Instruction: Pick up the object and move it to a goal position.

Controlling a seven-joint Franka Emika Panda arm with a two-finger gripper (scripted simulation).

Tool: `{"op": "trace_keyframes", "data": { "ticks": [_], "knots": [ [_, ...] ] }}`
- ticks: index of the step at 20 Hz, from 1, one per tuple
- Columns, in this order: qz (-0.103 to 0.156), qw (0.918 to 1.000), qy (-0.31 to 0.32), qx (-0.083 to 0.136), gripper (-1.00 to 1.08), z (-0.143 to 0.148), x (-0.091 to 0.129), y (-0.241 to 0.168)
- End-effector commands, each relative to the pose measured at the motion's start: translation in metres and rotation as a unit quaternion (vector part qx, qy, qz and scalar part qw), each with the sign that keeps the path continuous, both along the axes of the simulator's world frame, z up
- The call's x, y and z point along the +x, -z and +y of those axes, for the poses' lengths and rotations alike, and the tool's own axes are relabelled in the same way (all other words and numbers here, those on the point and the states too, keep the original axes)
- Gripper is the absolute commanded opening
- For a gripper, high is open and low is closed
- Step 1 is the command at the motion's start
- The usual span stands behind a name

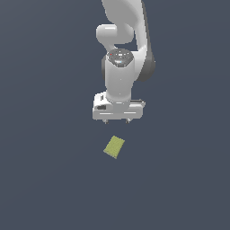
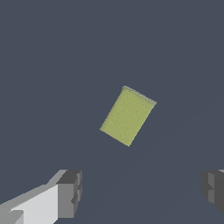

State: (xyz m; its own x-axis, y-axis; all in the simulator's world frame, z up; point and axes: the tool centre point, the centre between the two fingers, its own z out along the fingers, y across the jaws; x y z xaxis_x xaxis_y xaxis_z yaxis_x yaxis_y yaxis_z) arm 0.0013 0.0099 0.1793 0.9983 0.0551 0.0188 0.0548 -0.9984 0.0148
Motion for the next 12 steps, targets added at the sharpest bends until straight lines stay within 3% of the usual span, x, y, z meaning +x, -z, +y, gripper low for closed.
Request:
{"op": "trace_keyframes", "data": {
  "ticks": [1,12],
  "knots": [
    [0.0,1.0,0.0,0.0,1.0,0.0,0.0,0.0],
    [0.017,0.9998,-0.002,0.014,1.0,0.025,-0.011,0.005]
  ]
}}
